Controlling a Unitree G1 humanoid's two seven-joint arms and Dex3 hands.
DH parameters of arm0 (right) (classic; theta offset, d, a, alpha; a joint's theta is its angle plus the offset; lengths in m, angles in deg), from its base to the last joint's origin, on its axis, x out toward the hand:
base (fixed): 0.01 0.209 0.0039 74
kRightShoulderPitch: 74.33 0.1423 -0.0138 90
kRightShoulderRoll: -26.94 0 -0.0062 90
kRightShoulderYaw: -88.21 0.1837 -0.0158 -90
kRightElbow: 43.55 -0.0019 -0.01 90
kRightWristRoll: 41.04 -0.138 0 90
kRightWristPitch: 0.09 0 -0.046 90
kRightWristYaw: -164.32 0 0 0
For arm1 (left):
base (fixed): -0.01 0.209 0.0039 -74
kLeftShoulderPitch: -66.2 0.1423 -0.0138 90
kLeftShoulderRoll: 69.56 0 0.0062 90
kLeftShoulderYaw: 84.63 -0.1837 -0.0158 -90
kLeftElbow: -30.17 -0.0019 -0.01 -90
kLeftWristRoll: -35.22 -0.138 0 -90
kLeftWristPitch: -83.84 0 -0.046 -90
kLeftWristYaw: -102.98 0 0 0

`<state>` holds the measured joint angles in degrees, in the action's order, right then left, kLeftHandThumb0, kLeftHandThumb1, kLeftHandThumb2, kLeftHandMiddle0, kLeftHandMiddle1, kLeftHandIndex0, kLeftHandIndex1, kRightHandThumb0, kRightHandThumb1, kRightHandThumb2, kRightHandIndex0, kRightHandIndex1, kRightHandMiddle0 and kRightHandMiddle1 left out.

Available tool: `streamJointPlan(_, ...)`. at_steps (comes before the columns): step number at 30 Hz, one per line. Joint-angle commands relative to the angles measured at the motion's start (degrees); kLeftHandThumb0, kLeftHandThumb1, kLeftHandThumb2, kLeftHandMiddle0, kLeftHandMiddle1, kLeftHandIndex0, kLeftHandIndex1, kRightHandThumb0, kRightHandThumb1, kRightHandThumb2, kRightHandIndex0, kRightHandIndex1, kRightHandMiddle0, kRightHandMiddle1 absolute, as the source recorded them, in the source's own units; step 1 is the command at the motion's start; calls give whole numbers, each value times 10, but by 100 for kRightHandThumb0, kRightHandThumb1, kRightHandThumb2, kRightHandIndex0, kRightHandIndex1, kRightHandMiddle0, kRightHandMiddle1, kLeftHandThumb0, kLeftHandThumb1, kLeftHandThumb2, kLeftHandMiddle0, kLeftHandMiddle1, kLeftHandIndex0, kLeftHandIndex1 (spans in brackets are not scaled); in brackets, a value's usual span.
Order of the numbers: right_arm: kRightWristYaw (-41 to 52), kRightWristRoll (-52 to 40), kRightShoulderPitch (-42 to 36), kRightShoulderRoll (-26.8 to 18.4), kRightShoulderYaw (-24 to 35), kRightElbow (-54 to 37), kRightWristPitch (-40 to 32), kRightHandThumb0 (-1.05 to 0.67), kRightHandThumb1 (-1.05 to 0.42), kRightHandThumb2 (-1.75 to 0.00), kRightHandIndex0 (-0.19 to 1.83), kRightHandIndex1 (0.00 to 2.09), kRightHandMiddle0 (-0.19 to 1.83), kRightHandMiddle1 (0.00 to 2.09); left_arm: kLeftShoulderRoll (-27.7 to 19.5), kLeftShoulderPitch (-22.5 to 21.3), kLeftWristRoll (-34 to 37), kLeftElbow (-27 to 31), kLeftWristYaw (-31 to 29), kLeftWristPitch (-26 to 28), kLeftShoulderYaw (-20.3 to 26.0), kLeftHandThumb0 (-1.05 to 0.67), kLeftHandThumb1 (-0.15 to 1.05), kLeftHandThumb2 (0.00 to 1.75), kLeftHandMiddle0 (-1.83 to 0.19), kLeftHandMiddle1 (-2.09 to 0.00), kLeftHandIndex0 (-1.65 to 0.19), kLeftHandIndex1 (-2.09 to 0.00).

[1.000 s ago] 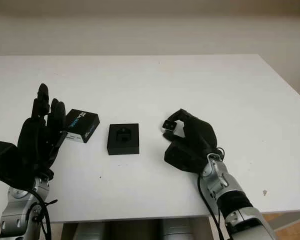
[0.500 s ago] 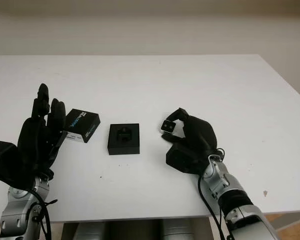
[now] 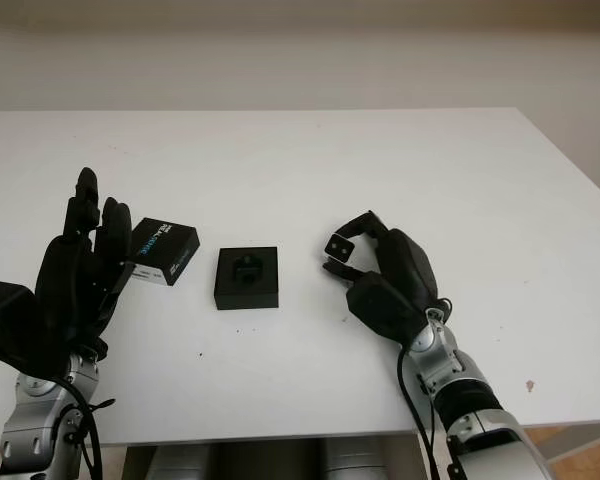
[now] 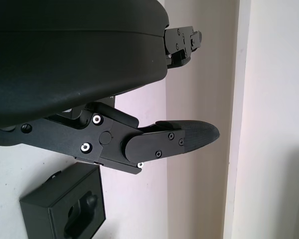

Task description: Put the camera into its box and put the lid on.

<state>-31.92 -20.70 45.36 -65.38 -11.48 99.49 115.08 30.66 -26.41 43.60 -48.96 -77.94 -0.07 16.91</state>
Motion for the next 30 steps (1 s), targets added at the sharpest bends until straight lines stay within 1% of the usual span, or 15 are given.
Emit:
streamJointPlan(1,16,-14,9,5,10,-15,6,-44,-101,-6,41,4,39,152,-2,-8,2,6,-1,0,-1,-56,105,51,12,-5,13,-5)
streamJointPlan(5,62,-30,8,0,16,-40,0,-45,-101,-6,36,2,38,152,-1,-7,-1,9,2,3,-1,-55,105,51,12,-5,13,-5)
streamJointPlan(12,137,-39,6,-10,21,-111,-19,-49,-102,-5,30,2,38,148,2,-5,0,12,5,6,-3,-56,105,50,12,-5,14,-5)
streamJointPlan(15,177,-52,12,-11,21,-137,-13,-45,-101,-5,29,2,39,146,4,-4,-2,10,8,2,-4,-56,105,50,11,-6,13,-6)
streamJointPlan(22,246,-66,23,-11,19,-180,-28,-45,-101,-5,27,3,37,142,5,-2,-5,11,10,3,-7,-57,105,50,11,-5,14,-5)
streamJointPlan(27,267,-70,39,0,17,-176,-14,-47,-100,-5,28,4,41,142,8,1,-8,13,14,3,-10,-57,105,50,11,-5,13,-6)
streamJointPlan(30,275,-73,44,6,16,-177,-19,-47,-100,-5,28,5,41,143,8,2,-6,13,12,2,-10,-56,105,52,12,-5,14,-5)
